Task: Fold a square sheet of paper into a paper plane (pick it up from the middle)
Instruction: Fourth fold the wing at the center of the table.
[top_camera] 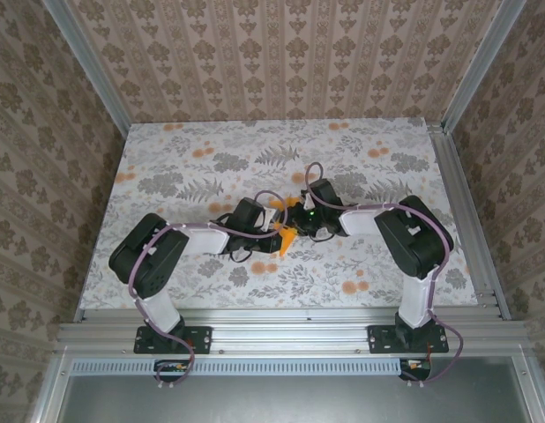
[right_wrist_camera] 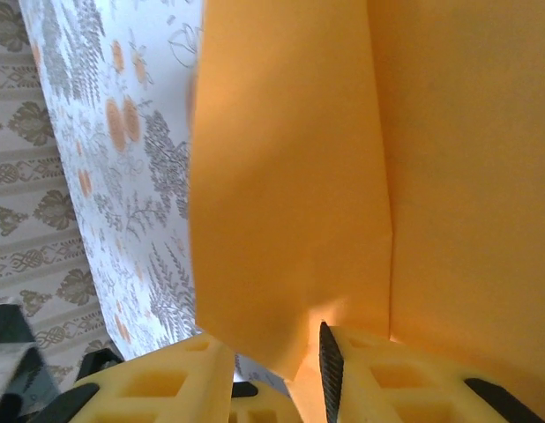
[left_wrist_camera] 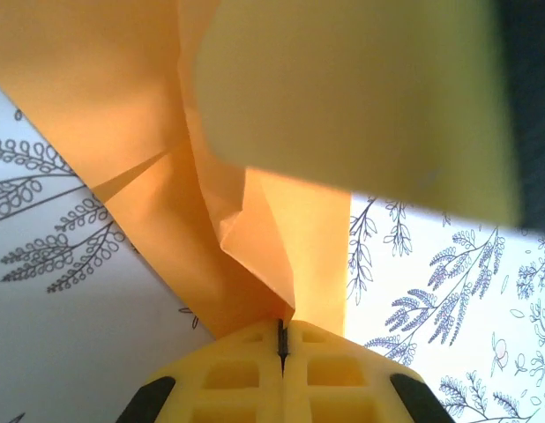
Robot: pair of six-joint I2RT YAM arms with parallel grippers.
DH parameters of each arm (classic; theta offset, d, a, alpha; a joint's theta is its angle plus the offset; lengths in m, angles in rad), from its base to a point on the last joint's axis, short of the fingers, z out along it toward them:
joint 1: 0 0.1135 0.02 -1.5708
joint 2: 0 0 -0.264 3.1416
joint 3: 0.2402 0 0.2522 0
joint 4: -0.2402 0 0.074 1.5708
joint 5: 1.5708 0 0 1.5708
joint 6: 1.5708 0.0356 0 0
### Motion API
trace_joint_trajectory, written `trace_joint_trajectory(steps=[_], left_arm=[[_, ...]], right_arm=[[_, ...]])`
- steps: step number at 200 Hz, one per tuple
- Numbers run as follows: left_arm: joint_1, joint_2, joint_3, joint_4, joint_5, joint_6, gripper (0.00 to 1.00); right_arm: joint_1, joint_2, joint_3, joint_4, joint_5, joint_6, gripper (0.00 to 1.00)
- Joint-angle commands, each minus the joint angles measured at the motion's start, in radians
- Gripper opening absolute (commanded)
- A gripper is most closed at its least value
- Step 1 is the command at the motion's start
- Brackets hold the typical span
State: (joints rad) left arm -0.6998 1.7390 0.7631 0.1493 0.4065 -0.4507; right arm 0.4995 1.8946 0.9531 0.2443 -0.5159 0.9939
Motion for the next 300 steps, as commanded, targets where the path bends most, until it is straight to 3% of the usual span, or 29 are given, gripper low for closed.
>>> trace_joint_trajectory(steps=[1, 122, 247, 300], left_arm=[[0.006, 0.045, 0.006, -0.087, -0.053, 0.048, 0.00], [0.006, 0.047, 0.012, -0.136, -0.079, 0.088, 0.00], [0.021, -0.004, 0.015, -0.157, -0.039, 0.092, 0.00], [0.051, -0.043, 0.028, -0.100, 0.070, 0.011, 0.14]], right_arm=[[-0.018, -0.053, -0.003, -0.052, 0.008, -0.041, 0.35], [-0.031, 0.037, 0.066, -0.043, -0.058, -0.056, 0.14], [-0.026, 0.155, 0.113, -0.061, -0.036, -0.082, 0.11], [-0.024, 0.155, 0.103, -0.091, -0.008, -0.104, 0.10]])
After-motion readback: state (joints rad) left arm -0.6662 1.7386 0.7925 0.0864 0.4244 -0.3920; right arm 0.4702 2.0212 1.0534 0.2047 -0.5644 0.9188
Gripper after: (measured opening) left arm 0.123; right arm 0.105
